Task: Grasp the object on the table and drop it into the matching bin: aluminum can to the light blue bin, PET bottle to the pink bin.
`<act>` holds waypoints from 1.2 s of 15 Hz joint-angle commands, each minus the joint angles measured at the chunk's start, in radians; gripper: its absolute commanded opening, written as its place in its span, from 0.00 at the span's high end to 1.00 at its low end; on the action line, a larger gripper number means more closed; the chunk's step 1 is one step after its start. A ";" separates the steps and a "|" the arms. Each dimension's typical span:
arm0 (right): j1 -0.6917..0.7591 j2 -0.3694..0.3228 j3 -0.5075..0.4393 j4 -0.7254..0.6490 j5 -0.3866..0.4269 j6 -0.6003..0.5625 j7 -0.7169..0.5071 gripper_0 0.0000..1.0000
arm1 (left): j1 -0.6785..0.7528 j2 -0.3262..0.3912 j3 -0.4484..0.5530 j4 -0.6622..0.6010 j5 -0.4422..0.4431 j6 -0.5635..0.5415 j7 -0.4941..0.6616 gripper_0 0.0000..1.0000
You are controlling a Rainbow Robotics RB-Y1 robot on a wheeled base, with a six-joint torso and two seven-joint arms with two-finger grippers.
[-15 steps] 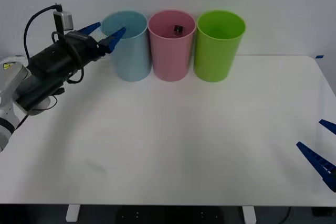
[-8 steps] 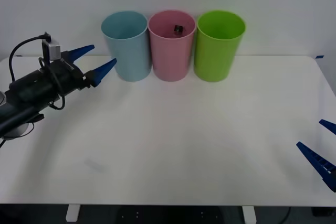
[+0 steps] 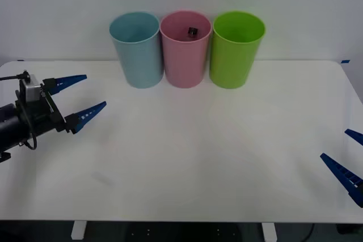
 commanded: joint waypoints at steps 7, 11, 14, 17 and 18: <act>0.000 0.000 0.000 0.000 0.000 0.000 0.000 0.00 | 0.338 0.007 0.239 -0.258 -0.026 -0.064 0.004 0.00; 0.000 0.000 0.000 0.000 0.000 0.000 0.000 0.00 | 0.498 0.007 0.295 -0.381 0.017 -0.054 0.024 0.00; 0.000 0.000 0.000 0.000 0.000 0.000 0.000 0.00 | 0.553 0.007 0.323 -0.413 0.026 -0.051 0.028 0.00; 0.000 0.000 0.000 0.000 0.000 0.000 0.000 0.00 | 0.561 0.007 0.324 -0.413 0.029 -0.051 0.030 0.00; 0.000 0.000 0.000 0.000 0.000 0.000 0.000 0.00 | 0.559 0.007 0.324 -0.413 0.028 -0.051 0.028 0.00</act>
